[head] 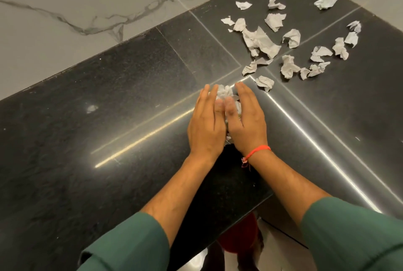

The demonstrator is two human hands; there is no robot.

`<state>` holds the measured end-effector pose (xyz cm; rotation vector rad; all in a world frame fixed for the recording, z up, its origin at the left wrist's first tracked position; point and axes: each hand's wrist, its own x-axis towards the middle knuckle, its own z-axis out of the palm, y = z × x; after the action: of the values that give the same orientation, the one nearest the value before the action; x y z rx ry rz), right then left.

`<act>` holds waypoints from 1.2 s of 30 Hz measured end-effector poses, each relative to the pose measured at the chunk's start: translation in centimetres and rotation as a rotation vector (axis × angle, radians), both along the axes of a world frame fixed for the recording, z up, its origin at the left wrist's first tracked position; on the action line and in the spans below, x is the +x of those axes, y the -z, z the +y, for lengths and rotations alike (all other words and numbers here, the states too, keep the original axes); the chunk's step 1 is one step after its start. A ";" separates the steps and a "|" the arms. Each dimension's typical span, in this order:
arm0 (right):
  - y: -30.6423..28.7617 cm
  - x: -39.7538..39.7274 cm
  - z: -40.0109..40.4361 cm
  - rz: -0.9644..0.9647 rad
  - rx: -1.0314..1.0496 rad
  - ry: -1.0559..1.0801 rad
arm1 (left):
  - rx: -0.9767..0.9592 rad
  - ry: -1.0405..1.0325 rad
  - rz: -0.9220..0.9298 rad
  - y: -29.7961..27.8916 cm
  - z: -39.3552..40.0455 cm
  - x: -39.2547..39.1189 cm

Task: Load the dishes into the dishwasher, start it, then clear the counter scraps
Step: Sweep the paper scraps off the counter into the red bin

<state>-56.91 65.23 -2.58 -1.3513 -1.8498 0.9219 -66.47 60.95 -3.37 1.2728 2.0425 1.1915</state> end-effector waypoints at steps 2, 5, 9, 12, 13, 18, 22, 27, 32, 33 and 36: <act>-0.2 -0.5 0.1 0.105 0.000 0.079 | 0.047 -0.007 -0.068 0.1 0.8 0.7; -0.8 -0.9 0.2 0.188 0.004 0.140 | 0.154 -0.060 -0.159 -0.5 1.5 1.7; -1.4 -2.2 -0.3 0.441 -0.244 0.265 | 0.154 -0.217 -0.457 -2.4 1.9 2.8; -2.0 -3.2 -0.7 0.789 -0.442 0.337 | 0.131 -0.326 -0.711 -3.0 2.4 2.7; -2.1 -3.4 -0.8 0.856 -0.470 0.356 | 0.144 -0.332 -0.788 -3.1 2.4 2.6; -3.3 -3.8 -1.1 1.047 -0.654 0.454 | 0.179 -0.379 -1.048 -4.0 2.1 2.3; -3.8 -3.2 -1.6 1.113 -0.764 0.425 | 0.186 -0.393 -1.118 -4.7 1.1 2.7; -5.0 -2.7 -3.8 1.178 -0.814 0.428 | 0.187 -0.411 -1.065 -5.0 -1.0 3.5; -5.5 -1.5 -6.5 1.178 -0.830 0.345 | 0.290 -0.401 -0.990 -5.5 -3.6 4.8; -5.6 -1.1 -7.0 1.161 -0.839 0.325 | 0.310 -0.395 -0.976 -5.6 -4.1 5.2; -5.4 1.4 -9.3 1.093 -0.833 0.264 | 0.339 -0.408 -0.958 -5.7 -6.5 7.4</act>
<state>-55.53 55.96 2.85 -1.0629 -0.4381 1.8778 -59.05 54.40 2.33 0.2311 1.4087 1.9026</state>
